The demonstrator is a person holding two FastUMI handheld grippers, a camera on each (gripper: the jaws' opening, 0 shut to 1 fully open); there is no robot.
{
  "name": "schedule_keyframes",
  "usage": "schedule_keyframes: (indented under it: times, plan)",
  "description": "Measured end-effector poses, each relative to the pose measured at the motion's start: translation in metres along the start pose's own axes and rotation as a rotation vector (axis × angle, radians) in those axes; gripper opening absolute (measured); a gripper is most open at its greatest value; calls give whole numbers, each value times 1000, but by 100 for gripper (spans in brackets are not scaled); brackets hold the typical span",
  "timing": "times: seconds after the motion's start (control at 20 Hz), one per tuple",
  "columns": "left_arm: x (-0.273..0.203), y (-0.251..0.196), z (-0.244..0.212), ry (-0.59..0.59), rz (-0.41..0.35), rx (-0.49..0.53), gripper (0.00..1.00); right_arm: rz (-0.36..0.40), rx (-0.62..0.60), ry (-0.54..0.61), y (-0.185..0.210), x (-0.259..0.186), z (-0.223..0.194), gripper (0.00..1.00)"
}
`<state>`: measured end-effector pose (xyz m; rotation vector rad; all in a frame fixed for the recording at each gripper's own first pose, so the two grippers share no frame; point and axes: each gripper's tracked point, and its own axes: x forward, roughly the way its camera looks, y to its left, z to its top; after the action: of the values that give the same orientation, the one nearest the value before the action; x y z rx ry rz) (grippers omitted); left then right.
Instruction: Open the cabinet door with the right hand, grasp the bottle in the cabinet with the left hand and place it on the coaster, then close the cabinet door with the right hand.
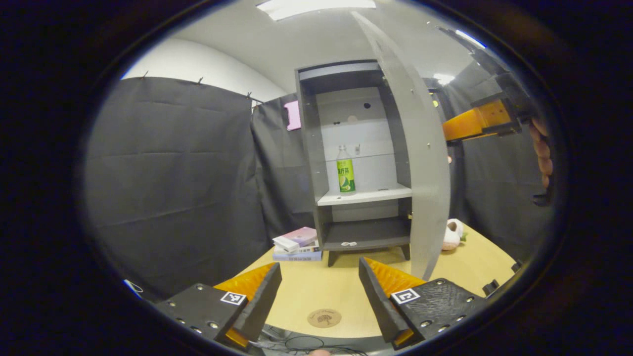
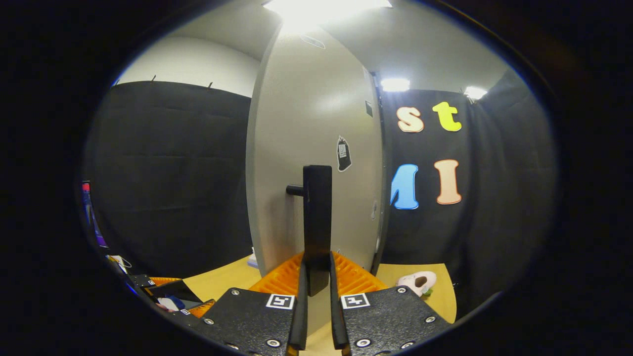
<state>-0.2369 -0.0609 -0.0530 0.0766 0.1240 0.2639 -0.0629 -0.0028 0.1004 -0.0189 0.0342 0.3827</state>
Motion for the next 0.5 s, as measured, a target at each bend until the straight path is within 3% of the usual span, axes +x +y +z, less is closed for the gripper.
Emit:
schedule_keyframes:
  times: [0.15,0.2,0.35,0.4,0.45,0.5]
  plan:
    - [23,-20,17,-25,-27,-21,90,-30,32,-18,-15,-12,-1,22]
    - [34,-27,25,-44,-49,-22,94,-45,48,-20,-21,-14,-3,25]
    - [79,-36,46,-87,-94,26,94,-95,55,-22,-41,-23,-1,33]
    - [98,-40,51,-98,-105,38,94,-98,57,-28,-41,-24,-2,33]
    - [117,-46,52,-103,-119,39,90,-88,52,-33,-41,-27,-2,25]
    - [135,-50,52,-102,-126,33,94,-83,35,-39,-42,-30,0,33]
